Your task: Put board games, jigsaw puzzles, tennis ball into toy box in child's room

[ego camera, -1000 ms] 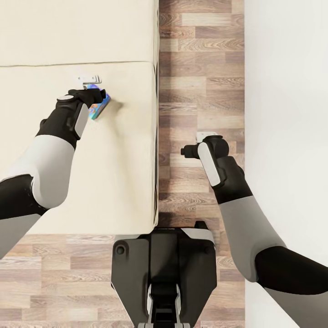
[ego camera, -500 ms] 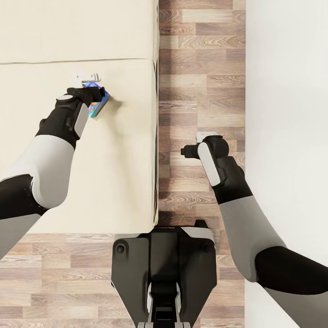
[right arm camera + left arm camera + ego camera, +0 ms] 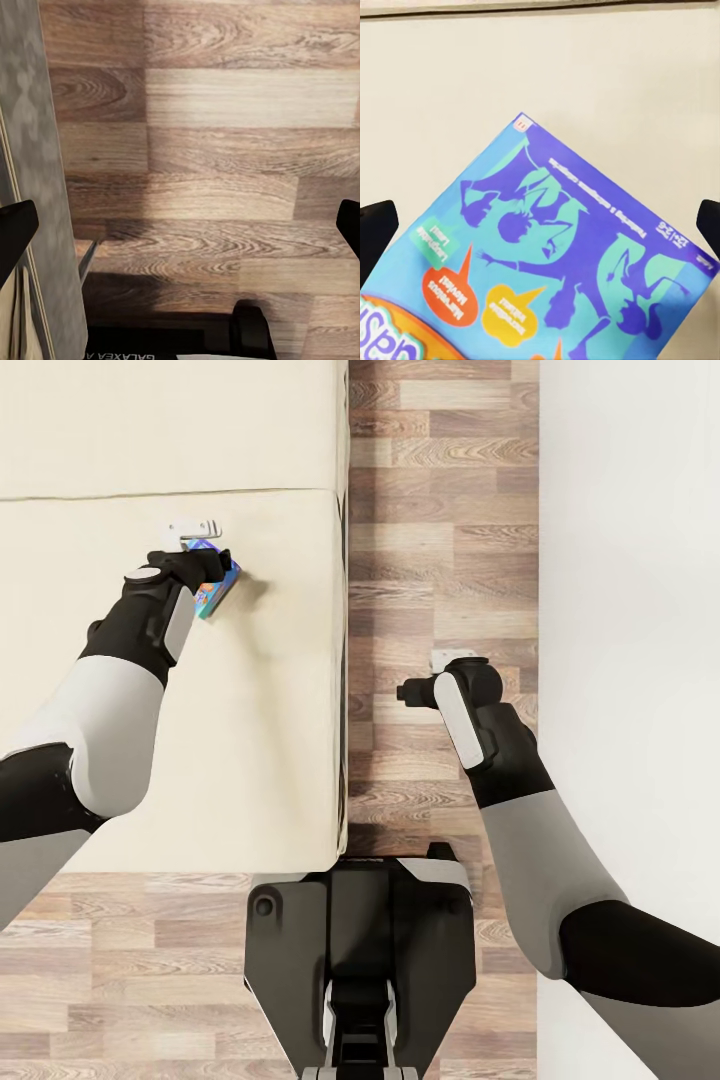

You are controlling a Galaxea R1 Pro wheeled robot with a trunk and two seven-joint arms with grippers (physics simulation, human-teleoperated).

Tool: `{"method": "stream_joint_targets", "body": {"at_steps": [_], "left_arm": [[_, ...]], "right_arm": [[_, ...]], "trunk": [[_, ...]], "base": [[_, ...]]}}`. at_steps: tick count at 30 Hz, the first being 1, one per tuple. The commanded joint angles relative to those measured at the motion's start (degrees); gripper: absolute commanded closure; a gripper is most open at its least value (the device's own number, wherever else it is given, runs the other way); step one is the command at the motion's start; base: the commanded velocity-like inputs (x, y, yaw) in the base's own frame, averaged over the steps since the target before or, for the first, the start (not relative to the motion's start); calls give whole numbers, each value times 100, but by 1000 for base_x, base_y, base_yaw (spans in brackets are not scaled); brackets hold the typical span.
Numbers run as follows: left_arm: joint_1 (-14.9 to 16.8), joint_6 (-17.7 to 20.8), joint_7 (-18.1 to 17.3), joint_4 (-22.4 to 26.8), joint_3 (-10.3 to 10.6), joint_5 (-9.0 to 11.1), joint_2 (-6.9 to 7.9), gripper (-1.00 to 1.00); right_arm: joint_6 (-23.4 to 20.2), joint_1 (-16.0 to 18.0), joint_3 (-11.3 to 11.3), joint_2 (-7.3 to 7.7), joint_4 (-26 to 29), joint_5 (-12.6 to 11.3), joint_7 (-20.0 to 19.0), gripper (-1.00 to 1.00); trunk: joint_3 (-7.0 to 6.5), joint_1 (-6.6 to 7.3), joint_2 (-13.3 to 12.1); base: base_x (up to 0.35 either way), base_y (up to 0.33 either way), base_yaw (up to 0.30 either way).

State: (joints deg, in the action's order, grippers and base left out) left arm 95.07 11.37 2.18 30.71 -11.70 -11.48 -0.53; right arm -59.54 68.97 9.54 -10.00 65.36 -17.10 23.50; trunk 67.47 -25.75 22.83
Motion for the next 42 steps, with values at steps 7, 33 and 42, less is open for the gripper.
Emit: {"method": "stream_joint_targets", "body": {"at_steps": [7,33,42], "left_arm": [[3,-40,-1,11,-26,-50,-11,-100],[3,-117,2,230,-19,-56,-6,-100],[3,-117,2,254,-24,-56,-16,-100]], "right_arm": [[-12,8,4,0,3,-57,58,-100],[-8,14,11,0,-5,-57,58,-100],[-6,16,39,0,6,-32,58,-100]], "trunk": [[14,-4,9],[222,-4,9],[233,-4,9]], "base": [[0,0,0],[0,0,0],[0,0,0]]}}
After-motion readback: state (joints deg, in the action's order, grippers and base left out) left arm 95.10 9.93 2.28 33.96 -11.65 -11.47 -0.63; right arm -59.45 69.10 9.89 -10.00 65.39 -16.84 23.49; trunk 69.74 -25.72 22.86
